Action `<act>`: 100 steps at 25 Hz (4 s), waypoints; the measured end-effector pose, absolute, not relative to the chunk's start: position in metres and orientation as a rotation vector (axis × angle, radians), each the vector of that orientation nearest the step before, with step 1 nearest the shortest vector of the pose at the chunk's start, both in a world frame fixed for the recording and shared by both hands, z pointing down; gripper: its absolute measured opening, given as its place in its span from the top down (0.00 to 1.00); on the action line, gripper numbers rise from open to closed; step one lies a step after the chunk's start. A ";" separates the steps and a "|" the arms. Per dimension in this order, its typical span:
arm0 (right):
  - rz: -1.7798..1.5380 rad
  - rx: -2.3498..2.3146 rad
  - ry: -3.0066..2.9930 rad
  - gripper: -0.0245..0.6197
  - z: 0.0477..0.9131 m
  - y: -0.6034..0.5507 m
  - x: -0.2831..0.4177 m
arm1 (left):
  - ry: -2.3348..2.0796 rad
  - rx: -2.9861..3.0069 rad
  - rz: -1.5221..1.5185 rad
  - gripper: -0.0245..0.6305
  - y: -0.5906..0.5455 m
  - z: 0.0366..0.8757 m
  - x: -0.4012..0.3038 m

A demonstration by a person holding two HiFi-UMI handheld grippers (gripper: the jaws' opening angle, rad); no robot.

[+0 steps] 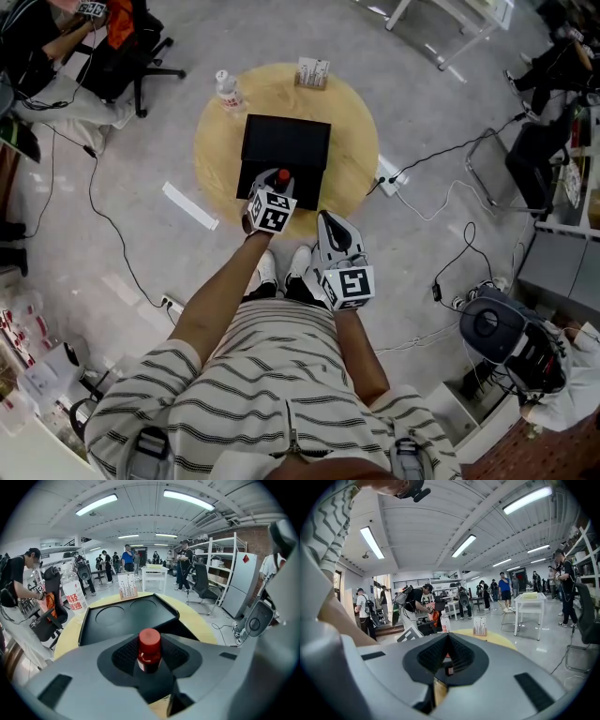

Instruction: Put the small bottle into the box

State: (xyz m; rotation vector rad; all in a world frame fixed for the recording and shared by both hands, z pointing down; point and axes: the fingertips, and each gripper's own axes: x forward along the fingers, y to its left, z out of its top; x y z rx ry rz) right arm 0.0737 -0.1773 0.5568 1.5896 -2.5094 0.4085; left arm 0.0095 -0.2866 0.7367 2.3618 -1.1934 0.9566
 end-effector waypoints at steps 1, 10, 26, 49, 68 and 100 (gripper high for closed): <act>0.408 1.590 -2.510 0.95 0.556 -0.177 0.073 | -1.193 2.358 0.957 0.73 -0.286 0.737 0.009; 0.406 1.592 -2.506 0.95 0.558 -0.179 0.074 | -1.184 2.344 0.962 0.73 -0.282 0.743 0.010; 0.365 1.600 -2.522 0.95 0.546 -0.167 0.069 | -1.207 2.365 0.904 0.73 -0.272 0.724 0.005; 0.303 1.627 -2.548 0.95 0.529 -0.146 0.073 | -1.282 2.450 0.697 0.76 -0.239 0.653 0.006; 0.276 1.618 -2.562 0.95 0.526 -0.143 0.071 | -1.302 2.535 0.578 0.89 -0.212 0.600 0.007; 0.235 1.628 -2.569 0.95 0.512 -0.150 0.070 | -1.287 2.680 0.471 0.93 -0.177 0.549 0.000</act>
